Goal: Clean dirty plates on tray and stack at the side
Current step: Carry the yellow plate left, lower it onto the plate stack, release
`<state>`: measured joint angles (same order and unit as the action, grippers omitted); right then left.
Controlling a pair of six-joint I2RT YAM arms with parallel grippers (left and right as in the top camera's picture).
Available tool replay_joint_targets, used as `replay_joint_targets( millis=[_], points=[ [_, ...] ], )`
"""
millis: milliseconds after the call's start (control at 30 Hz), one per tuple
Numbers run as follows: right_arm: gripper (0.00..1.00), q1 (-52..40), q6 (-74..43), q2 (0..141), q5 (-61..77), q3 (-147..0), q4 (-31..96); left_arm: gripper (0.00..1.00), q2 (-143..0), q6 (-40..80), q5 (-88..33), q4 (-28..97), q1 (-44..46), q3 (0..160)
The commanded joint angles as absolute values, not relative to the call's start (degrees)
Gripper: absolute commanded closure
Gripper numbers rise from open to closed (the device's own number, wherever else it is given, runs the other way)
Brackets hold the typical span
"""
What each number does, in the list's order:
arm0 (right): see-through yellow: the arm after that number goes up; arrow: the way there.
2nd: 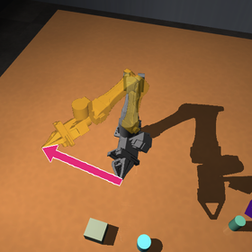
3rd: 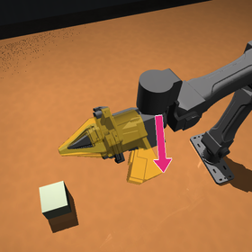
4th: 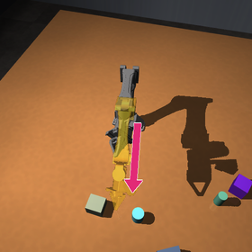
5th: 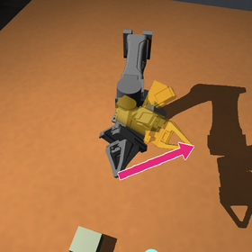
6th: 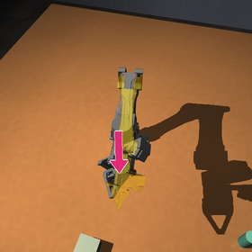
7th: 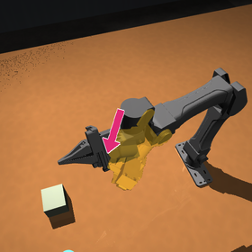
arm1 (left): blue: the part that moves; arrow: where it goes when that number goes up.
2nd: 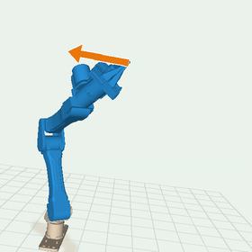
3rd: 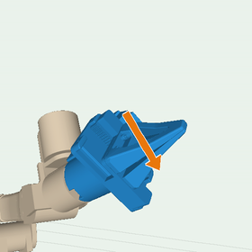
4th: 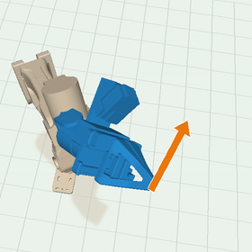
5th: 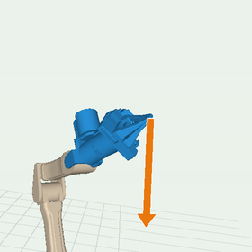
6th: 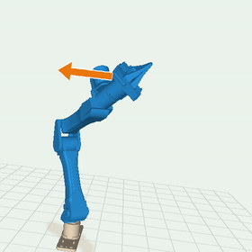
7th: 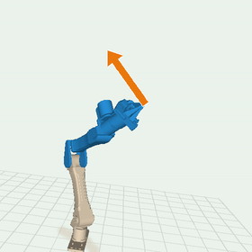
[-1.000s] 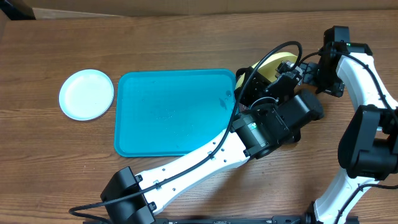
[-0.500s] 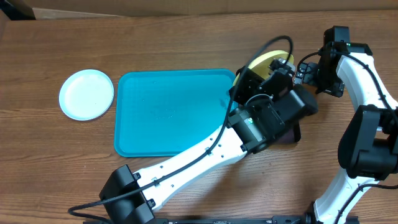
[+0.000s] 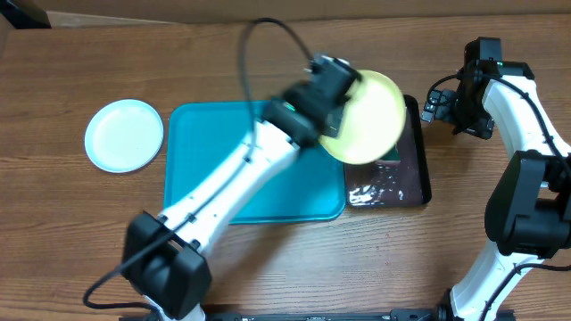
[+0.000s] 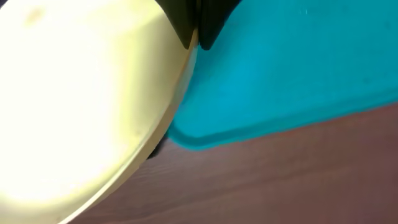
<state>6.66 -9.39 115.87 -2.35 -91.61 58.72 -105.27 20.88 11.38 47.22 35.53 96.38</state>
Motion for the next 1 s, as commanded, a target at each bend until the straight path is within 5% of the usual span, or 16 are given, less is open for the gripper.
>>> replay_joint_targets(
  millis=[0,533,967],
  points=[
    [0.00,6.5,-9.6,114.6,-2.5,-92.6,58.6,0.96,-105.8,23.2,-5.8,49.5,24.8,97.7],
    [0.00,6.5,-9.6,114.6,-2.5,-92.6,58.6,0.96,-106.3,23.4,-13.1,57.2,-22.1,97.6],
    [0.00,6.5,-9.6,114.6,-2.5,-92.6,58.6,0.96,-114.8,23.9,-4.3,56.8,-34.9,96.9]
  ],
)
